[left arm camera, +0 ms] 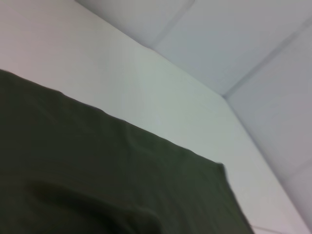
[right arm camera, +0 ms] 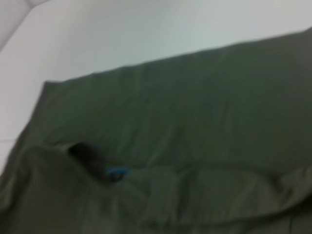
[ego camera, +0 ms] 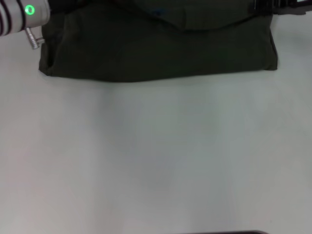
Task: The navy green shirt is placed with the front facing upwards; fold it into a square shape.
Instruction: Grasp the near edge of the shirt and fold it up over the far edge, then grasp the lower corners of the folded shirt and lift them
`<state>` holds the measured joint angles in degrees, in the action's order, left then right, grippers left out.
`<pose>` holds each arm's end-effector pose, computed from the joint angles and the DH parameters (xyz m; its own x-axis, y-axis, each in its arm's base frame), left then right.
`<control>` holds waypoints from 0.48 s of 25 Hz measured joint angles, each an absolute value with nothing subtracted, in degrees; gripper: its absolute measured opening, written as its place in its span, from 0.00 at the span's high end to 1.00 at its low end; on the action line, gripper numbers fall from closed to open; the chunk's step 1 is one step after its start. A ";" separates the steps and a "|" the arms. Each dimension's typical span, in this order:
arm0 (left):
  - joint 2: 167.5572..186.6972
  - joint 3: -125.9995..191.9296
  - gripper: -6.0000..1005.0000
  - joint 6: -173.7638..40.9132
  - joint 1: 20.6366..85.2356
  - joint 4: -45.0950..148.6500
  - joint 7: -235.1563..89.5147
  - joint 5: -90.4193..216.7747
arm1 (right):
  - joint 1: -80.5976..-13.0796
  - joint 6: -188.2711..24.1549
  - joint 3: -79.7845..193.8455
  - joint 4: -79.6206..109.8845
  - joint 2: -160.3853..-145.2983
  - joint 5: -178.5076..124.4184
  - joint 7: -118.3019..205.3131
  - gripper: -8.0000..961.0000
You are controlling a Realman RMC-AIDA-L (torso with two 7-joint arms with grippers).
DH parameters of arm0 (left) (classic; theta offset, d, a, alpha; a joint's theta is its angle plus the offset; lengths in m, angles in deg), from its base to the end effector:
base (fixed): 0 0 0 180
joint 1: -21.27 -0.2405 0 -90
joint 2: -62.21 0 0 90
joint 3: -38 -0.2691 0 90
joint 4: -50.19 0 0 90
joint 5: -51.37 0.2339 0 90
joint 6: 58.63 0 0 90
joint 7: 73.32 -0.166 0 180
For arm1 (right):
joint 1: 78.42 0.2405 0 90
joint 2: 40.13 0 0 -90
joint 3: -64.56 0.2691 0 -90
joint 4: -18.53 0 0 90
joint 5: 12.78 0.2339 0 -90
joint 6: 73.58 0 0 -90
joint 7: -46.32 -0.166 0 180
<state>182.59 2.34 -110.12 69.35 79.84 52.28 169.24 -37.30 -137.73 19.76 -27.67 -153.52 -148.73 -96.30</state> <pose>-0.2311 0.4966 -0.0368 0.2318 0.6847 0.6910 0.9631 -0.2613 -0.0641 0.2790 0.4787 0.0471 0.3714 -0.7771 -0.5081 -0.9177 -0.2242 -0.3280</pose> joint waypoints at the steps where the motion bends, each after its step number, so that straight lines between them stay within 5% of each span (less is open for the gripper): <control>1: 182.10 2.27 0.49 -112.44 68.98 80.27 52.71 169.28 | -37.47 -140.55 20.98 -27.88 -153.12 -148.54 -96.14 0.47; 8: 173.91 1.97 0.49 -136.36 65.01 81.62 57.57 169.90 | -41.08 -157.49 29.39 -28.31 -150.13 -142.79 -91.20 0.47; 12: 171.47 1.53 0.49 -141.03 62.21 82.73 60.39 170.05 | -44.89 -162.24 32.82 -28.44 -149.87 -135.31 -85.09 0.46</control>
<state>171.47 1.53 -141.03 62.21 82.73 60.39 170.05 -44.89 -162.24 32.82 -28.44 -149.87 -135.31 -85.09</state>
